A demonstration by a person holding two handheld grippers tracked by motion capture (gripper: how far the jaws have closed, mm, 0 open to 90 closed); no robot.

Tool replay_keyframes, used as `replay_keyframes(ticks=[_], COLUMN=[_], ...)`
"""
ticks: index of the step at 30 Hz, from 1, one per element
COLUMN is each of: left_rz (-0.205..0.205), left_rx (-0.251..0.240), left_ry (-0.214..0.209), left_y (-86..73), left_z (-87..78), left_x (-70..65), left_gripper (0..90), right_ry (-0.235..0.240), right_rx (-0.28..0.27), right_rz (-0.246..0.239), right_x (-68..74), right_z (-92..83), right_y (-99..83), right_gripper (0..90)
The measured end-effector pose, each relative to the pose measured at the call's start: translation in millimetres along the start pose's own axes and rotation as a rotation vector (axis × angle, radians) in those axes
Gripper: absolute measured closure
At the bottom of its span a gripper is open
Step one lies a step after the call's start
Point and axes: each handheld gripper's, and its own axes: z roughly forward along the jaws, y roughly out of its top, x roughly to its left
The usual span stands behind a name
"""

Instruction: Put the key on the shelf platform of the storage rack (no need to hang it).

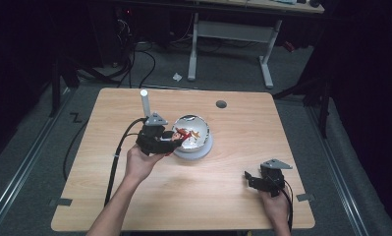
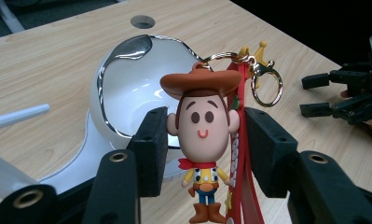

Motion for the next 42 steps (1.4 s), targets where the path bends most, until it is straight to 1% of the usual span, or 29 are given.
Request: replay_keyframes(ticks=[1, 3, 5, 8, 9, 11, 13, 14, 15, 17, 20, 24, 27, 28, 29, 30, 34, 36, 37, 38, 39, 42], left_rz=[0.000, 0.014, 0.015, 0.011, 0.017, 0.017, 0.030, 0.027, 0.027, 0.010, 0.014, 0.014, -0.002, 0.005, 0.009, 0.005, 0.022, 0.013, 1.037, 1.065, 1.064, 1.068], left_rx=[0.000, 0.001, 0.004, 0.001, 0.005, 0.006, 0.003, -0.001, -0.001, -0.001, 0.004, 0.001, -0.003, -0.002, -0.003, -0.006, -0.011, -0.010, 0.465, 0.453, 0.463, 0.467], left_ry=[0.000, -0.002, -0.004, 0.004, 0.009, 0.015, 0.017, 0.020, 0.013, 0.015, 0.027, 0.036, 0.043, 0.045, 0.058, 0.066, 0.075, 0.080, -0.083, -0.112, -0.101, -0.085], left_y=[0.0, 0.0, 0.6, 1.0, 1.2, 0.8, 0.1, -0.1, 0.3, 1.0, -0.1, -0.5, -0.4, -0.5, -1.7, -2.5, -2.9, -2.9, 47.1, 48.0, 46.8, 45.1], left_z=[0.0, 5.5, 7.0, 11.8, 15.1, 16.8, 20.1, 21.2, 22.1, 24.9, 33.2, 38.7, 44.0, 45.7, 49.8, 52.2, 58.5, 62.2, 47.2, 51.8, 56.0, 60.7], left_x=[0.0, -3.0, -3.7, -6.3, -7.3, -8.3, -9.6, -10.8, -11.3, -12.0, -9.4, -8.3, -7.9, -7.0, -6.1, -6.0, -3.6, -2.9, 45.3, 46.3, 47.4, 48.0], left_gripper=[52.6, 52.6, 52.6, 52.6, 52.6, 52.6, 52.6, 52.6, 52.5, 52.6, 52.5, 52.6, 52.6, 52.6, 52.6, 52.6, 52.5, 52.5, 52.5, 52.5, 52.5, 52.5], right_ry=[0.000, 0.000, 0.000, 0.000, 0.000, 0.000, 0.000, 0.000, 0.000, 0.000, 0.000, 0.000, 0.000, 0.000, 0.000, 0.000, 0.000, 0.000, 0.001, 0.001, 0.000, 0.000], right_rx=[0.000, 0.000, 0.000, 0.000, 0.000, 0.000, 0.000, 0.000, 0.000, 0.000, 0.000, 0.001, 0.000, 0.000, 0.000, 0.000, 0.000, 0.000, 0.000, 0.000, 0.000, 0.000], right_rz=[0.000, 0.000, 0.000, -0.001, -0.001, -0.001, -0.001, -0.001, -0.001, -0.001, -0.002, -0.002, -0.001, -0.001, -0.001, -0.002, -0.002, -0.001, -0.001, -0.001, -0.002, -0.001], right_x=[0.0, 0.0, 0.0, 0.0, -0.1, 0.0, -0.1, -0.1, -0.1, -0.1, 0.0, 0.0, 0.0, 0.0, 0.0, 0.0, 0.0, 0.0, 0.0, 0.0, 0.0, 0.0], right_z=[0.0, 0.0, 0.0, 0.0, 0.0, 0.0, 0.0, 0.0, 0.0, 0.0, 0.0, -0.1, 0.0, 0.0, 0.0, 0.0, 0.0, 0.0, 0.0, 0.0, 0.0, 0.0], right_y=[0.0, 0.0, 0.0, 0.0, 0.0, 0.0, 0.0, 0.0, 0.0, 0.0, -0.1, -0.1, 0.0, 0.0, 0.0, 0.0, -0.1, 0.0, 0.0, 0.0, -0.1, -0.1], right_gripper=[27.5, 27.5, 27.5, 27.5, 27.5, 27.5, 27.6, 27.6, 27.5, 27.5, 27.5, 27.5, 27.5, 27.5, 27.5, 27.5, 27.5, 27.5, 27.5, 27.5, 27.5, 27.5])
